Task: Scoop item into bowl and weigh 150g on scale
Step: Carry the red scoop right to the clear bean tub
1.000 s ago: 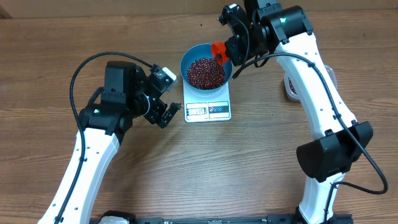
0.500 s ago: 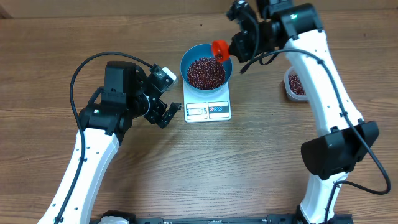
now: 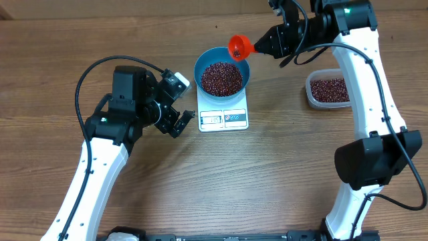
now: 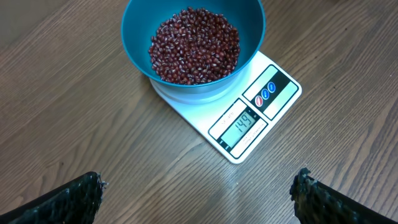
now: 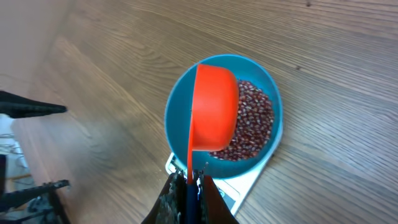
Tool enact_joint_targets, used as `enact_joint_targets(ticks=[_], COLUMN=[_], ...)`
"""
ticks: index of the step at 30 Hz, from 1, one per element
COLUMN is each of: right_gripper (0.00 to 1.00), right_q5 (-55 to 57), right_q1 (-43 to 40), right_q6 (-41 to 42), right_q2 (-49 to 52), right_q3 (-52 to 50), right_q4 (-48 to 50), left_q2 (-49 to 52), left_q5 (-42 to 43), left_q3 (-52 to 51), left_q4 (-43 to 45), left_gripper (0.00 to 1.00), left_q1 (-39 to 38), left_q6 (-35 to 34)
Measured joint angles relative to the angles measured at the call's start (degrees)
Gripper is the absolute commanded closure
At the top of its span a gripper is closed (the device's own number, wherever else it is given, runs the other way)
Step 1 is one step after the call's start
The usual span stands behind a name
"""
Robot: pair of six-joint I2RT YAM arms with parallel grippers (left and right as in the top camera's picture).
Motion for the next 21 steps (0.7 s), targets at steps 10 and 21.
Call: enact_joint_targets(ticks=[10,21], right_gripper=[0.96,0.96], right_q5=[-4.3,-8.9], right_q1=[-2.3,-5.0], right_q6=[1.3,1.5], right_q2=[0.0,0.0], right_q3=[0.0,0.0], right_q4=[-0.2,-0.8], left_q2=[0.0,0.0], left_q5=[0.0,0.0], left_q3=[0.0,0.0], left_q4=[0.0,0.0], left_gripper=[0.00,0.00], left_q1=[0.0,0.0], left_q6=[0.0,0.0])
